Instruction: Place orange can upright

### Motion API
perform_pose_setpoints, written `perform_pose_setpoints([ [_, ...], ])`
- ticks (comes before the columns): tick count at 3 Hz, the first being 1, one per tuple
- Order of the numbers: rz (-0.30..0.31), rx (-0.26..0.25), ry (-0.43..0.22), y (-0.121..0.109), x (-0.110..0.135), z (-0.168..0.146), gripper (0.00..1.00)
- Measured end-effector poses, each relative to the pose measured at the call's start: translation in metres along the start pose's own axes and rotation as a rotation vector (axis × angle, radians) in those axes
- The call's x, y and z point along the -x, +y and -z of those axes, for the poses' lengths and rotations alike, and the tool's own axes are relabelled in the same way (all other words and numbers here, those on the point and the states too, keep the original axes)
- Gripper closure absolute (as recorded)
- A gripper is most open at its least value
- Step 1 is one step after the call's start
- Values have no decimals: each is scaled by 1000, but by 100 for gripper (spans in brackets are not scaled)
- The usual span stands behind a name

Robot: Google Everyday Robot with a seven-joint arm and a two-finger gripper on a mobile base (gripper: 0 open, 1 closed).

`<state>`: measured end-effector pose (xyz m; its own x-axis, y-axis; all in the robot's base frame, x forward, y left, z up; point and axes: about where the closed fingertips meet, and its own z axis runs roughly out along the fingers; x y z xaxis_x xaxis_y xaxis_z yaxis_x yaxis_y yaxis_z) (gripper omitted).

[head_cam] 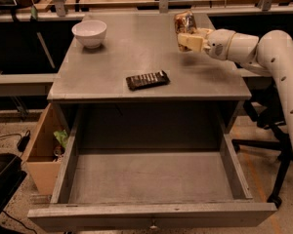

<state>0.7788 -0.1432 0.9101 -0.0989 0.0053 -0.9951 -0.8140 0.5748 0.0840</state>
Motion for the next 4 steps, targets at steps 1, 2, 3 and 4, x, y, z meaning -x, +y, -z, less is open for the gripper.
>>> perform_pose_setpoints([
  [1, -9, -10, 6, -9, -16, -4, 100],
  [2, -18, -31, -36, -15, -42, 11, 100],
  [3, -16, -31, -40, -14, -43, 13, 100],
  [4, -16, -26, -40, -12, -43, 10, 84],
])
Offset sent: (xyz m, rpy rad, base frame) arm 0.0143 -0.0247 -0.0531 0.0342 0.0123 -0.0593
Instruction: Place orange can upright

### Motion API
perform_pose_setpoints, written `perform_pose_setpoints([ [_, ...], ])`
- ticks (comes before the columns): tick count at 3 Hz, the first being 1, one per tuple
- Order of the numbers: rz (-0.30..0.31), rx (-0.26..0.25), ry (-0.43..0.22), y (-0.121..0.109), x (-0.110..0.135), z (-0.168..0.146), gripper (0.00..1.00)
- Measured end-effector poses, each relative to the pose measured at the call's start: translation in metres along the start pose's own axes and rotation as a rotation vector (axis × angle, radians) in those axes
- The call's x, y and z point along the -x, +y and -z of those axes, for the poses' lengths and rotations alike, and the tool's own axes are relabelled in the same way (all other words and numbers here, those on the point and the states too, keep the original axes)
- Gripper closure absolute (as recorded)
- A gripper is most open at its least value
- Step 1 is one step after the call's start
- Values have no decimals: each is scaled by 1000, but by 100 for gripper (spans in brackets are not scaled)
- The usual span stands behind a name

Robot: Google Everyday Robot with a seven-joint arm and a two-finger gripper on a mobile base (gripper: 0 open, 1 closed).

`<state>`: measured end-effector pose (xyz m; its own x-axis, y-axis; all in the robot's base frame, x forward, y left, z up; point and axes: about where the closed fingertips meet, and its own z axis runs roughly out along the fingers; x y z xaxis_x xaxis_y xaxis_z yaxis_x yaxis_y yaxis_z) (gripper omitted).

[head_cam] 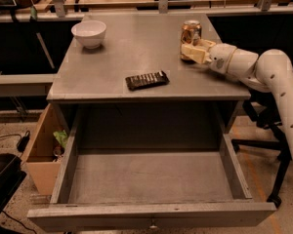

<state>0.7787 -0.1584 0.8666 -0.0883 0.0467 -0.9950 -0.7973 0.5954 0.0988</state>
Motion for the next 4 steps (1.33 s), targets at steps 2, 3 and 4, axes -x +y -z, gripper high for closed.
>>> perform_pose_setpoints([
  [2, -1, 11, 1, 4, 0, -6, 36],
  [3, -1, 15, 1, 6, -1, -9, 14],
  [4, -1, 20, 2, 8, -1, -12, 0],
])
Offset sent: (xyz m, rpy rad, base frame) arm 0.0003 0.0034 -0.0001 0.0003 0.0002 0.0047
